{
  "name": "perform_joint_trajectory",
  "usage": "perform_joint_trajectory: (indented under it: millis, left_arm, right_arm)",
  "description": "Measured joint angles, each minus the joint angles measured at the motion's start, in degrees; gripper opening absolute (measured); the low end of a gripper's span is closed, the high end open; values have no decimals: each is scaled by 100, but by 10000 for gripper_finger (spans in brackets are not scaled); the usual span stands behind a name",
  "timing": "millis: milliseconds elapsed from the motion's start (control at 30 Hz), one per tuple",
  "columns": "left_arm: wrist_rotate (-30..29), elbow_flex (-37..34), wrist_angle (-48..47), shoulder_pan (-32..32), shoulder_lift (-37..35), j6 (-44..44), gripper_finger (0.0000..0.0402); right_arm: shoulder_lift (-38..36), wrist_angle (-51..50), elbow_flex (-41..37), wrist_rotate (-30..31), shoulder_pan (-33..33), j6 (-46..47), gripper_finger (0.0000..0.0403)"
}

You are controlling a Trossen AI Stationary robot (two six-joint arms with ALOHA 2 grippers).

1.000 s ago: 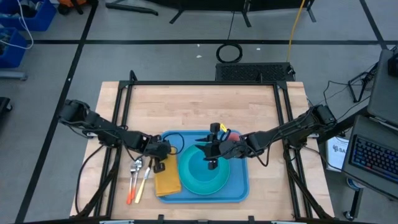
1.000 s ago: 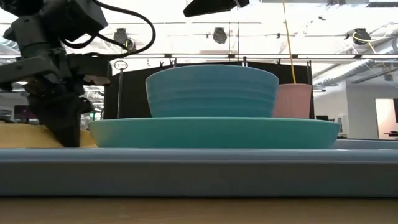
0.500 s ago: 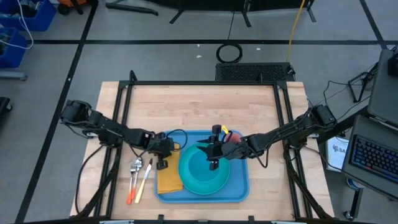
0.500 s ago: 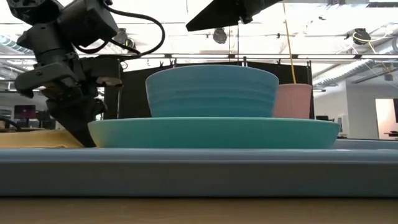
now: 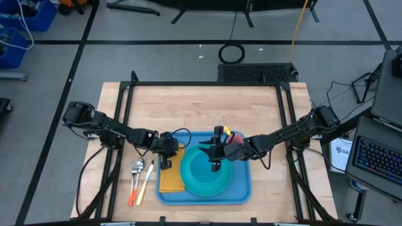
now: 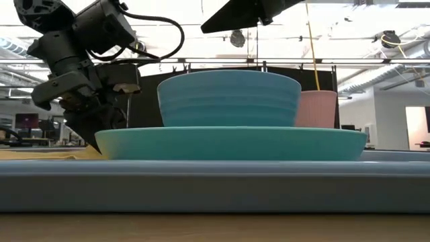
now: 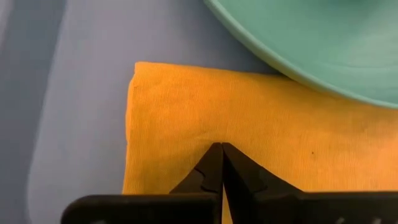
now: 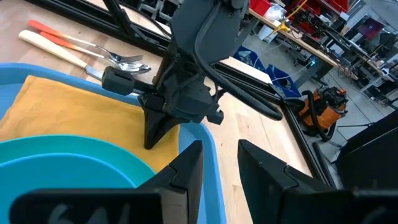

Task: Set up tray
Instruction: Put the yellow napkin on the left green plate in the blue serving tray, then put the orange fork on top of the yellow napkin in the blue serving tray

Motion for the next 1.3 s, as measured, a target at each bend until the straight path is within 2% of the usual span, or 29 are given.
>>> perform_joint_trajectory:
  millis: [367, 733, 900, 1100, 1300]
  left_arm:
    - [1, -2, 13, 76, 2, -155, 3]
    - [-50, 11, 52, -49, -114, -674, 45]
    - [-181, 13, -19, -87, -465, -1005, 48]
    - [-237, 18, -199, -307, -1219, -1576, 49]
    - [-868, 20, -612, -772, -1861, -2688, 49]
  right_arm:
    - [0, -2, 0, -2, -2, 7, 91]
    - [0, -2, -2, -2, -2, -93, 91]
    - [0, 84, -6, -1, -4, -246, 91]
    - [0, 408, -7, -3, -2, -670, 91]
    - [0, 682, -7, 0, -20, -1245, 91]
